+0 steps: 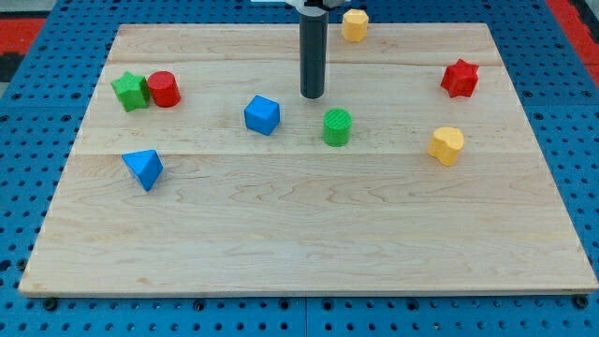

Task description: Slide the green circle to the bottom left of the yellow heart

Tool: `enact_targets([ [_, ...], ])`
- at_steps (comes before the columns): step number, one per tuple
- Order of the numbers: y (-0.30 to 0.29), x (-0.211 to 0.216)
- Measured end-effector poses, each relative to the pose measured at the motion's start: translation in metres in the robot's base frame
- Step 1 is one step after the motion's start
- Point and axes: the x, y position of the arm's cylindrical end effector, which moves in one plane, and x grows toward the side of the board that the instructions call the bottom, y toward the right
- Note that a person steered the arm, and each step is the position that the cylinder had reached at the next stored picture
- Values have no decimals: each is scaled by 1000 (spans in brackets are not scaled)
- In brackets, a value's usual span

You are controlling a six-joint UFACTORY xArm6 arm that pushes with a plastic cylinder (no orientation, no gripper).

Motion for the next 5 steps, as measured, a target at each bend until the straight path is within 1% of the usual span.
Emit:
enact_targets([
  [1, 2, 29],
  [2, 30, 133],
  [3, 98, 108],
  [4, 58, 17],
  [5, -86, 85],
])
